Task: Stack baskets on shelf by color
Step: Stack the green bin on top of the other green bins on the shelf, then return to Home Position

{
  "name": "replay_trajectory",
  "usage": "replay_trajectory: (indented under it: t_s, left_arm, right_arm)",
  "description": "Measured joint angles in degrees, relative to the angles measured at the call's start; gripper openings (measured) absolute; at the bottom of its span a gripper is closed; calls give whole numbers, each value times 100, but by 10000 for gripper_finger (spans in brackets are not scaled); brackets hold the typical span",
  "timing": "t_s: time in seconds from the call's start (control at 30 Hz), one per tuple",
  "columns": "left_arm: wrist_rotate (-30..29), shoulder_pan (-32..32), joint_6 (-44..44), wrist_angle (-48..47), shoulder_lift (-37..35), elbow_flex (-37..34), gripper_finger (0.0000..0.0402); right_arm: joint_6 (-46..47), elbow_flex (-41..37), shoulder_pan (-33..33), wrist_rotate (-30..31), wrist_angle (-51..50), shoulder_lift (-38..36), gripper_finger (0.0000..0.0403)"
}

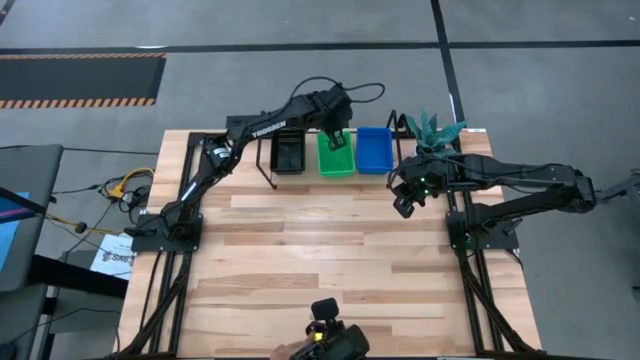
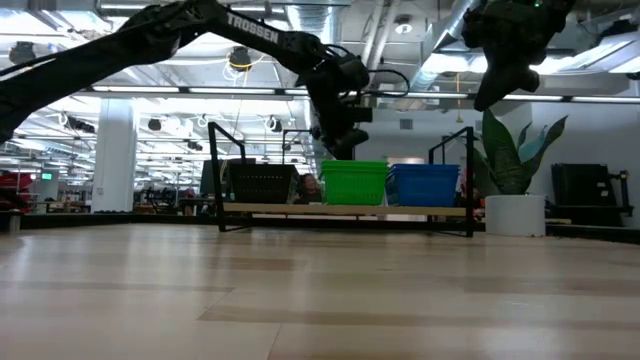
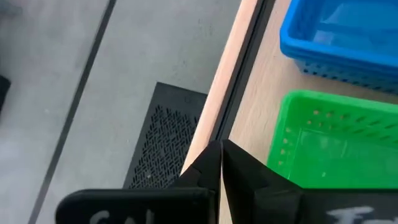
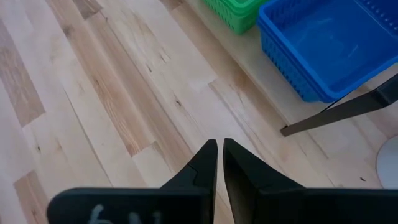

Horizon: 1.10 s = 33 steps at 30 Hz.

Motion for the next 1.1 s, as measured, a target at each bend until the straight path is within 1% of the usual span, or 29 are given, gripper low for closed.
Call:
replay_trajectory:
  t_s: [0.07,0.13,0.23,0.3,0.4,0.53,0.6,0.73,0.8,0.87,0.9,0.93,1.0,1.03,1.1]
  left_arm:
    - [12,0,-36,-18,-87,1,3]
    - [156,4,-129,-108,-270,113,3]
    - [432,1,-205,-5,-917,92,3]
    - [522,-22,-271,119,-1371,122,3]
    - [624,-56,-277,195,-1846,112,3]
    - [886,-130,-38,111,-2452,85,3]
    - [929,-179,122,125,-2919,105,3]
    - [730,-289,623,61,-3528,113,3]
    - [733,-321,232,-257,-3740,88,3]
    - [1157,-301,183,-363,-3970,91,4]
    - [1470,-241,137,-407,-4071,112,4]
    - [1904,-143,-5,-550,-4147,120,5]
    - [2987,107,-286,-1080,-4193,118,8]
    - [3550,248,-431,-1403,-4183,116,9]
    - [4705,528,-438,-2158,-4089,85,12]
  right_arm:
    - [-2,0,0,-1,5,0,53]
    - [-15,0,-2,-3,49,-13,53]
    - [-198,0,-113,-24,224,-140,53]
    - [-256,0,-239,-47,350,-296,53]
    - [-309,23,-483,-50,453,-628,53]
    - [-556,405,-742,-30,516,-1115,53]
    - [-615,658,-779,-34,433,-1350,53]
    - [-621,1019,-777,-26,361,-1717,53]
    - [-580,1058,-782,-16,343,-1910,53]
    - [-320,1058,-784,24,359,-2136,53]
    - [-382,1063,-786,72,437,-2228,53]
    - [-564,1077,-788,75,473,-2333,53]
    - [-1120,1018,-763,-97,587,-2537,53]
    - [-1346,925,-762,-210,769,-2653,53]
    - [-1533,599,-762,-491,1306,-3008,53]
